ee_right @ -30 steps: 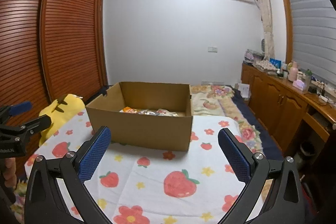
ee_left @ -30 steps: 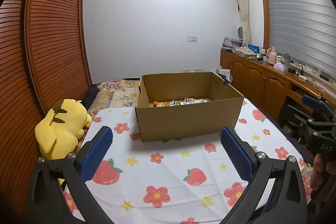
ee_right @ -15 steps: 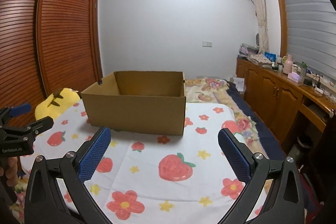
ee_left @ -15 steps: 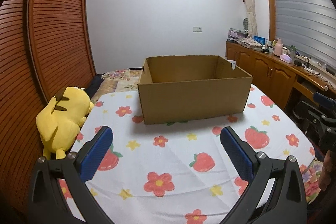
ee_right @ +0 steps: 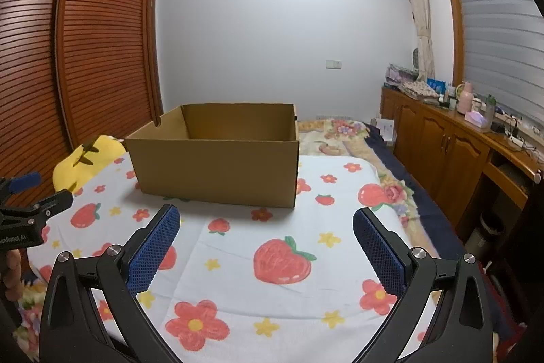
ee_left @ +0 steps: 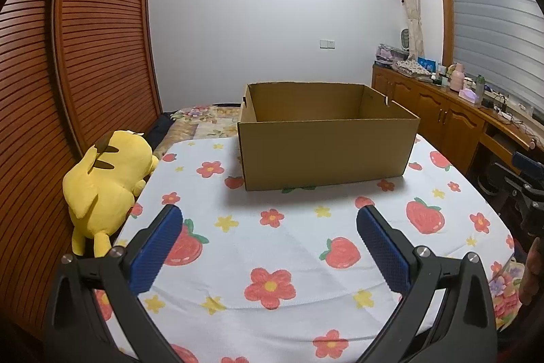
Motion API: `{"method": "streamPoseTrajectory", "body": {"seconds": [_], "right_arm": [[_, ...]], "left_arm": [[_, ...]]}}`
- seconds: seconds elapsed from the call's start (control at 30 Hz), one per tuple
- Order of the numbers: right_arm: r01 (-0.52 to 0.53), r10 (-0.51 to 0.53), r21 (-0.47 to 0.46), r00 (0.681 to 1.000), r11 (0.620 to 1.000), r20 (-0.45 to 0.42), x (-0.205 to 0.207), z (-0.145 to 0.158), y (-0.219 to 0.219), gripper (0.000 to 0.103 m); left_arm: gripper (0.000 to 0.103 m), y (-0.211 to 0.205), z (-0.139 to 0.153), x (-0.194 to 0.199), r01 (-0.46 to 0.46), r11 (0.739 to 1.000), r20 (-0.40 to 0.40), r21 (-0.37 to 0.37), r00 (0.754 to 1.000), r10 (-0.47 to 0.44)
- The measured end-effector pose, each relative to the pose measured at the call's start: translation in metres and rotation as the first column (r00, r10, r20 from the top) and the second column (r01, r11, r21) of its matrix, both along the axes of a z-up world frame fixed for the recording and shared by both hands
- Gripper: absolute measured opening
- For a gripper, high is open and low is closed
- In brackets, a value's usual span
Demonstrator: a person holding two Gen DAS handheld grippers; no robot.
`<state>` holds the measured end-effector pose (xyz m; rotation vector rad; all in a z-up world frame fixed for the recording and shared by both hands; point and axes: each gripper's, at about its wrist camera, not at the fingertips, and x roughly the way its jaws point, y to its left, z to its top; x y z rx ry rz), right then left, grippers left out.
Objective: Organize snacks
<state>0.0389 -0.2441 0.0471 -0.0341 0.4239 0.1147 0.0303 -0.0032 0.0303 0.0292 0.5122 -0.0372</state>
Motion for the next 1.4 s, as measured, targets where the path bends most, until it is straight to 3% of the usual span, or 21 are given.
{"method": "streamPoseTrajectory", "body": {"seconds": [1.4], "right_arm": [[0.001,-0.001,0.000,1.000,1.000,0.007,0.0007,0.0022,0.0036,0.103]], "left_arm": [[0.103,-0.0008,0.0046,-0.0040,0.004,1.000,0.020,-0.010,1.000,-0.004]]}}
